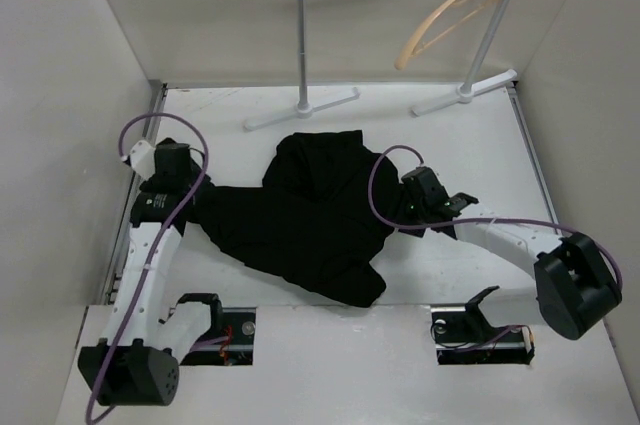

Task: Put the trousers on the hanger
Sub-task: Flatten out the trousers at the center of the board.

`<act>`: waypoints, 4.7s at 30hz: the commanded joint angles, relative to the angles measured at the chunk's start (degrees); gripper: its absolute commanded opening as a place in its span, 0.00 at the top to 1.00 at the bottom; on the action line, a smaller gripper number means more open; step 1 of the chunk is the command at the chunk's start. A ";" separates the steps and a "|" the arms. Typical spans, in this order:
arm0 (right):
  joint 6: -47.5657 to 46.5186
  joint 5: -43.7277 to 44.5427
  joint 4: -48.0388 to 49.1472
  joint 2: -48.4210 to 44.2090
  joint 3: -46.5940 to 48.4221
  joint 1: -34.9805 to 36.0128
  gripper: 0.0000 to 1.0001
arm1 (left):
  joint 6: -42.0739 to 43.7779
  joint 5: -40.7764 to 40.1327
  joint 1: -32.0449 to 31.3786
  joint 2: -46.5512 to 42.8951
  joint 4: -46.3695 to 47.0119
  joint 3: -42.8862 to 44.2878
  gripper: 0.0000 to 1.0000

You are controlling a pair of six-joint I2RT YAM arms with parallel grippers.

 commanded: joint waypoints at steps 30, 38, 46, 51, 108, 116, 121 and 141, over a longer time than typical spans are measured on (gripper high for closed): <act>0.79 15.90 -32.63 -3.99 31.29 5.61 0.98 | -4.32 14.08 -34.90 14.60 16.27 -18.13 0.93; -7.04 14.77 -26.53 27.05 54.98 3.69 0.64 | 0.44 11.17 -18.49 5.93 8.43 -12.44 0.86; -8.99 10.22 -13.27 -0.14 23.86 0.53 0.32 | 0.36 8.81 -24.20 1.54 0.44 -12.25 0.51; 2.34 7.04 -11.94 -11.94 5.63 -0.87 0.75 | -0.08 7.39 -20.61 -1.72 -2.56 -12.96 0.45; -2.21 13.72 -21.98 -18.91 7.46 -8.15 0.78 | 6.07 11.95 -13.92 35.07 14.04 17.79 0.46; -1.07 9.84 -17.30 -20.13 0.16 -13.09 0.53 | 7.21 28.65 -15.58 55.83 18.61 28.79 0.47; 2.79 8.53 -18.09 -20.49 -3.01 -16.25 0.40 | 7.21 30.42 -16.29 60.85 20.11 28.88 0.48; 4.73 1.41 -8.96 -5.90 -5.74 -25.22 0.91 | -0.43 26.56 -12.43 48.39 28.55 18.43 0.98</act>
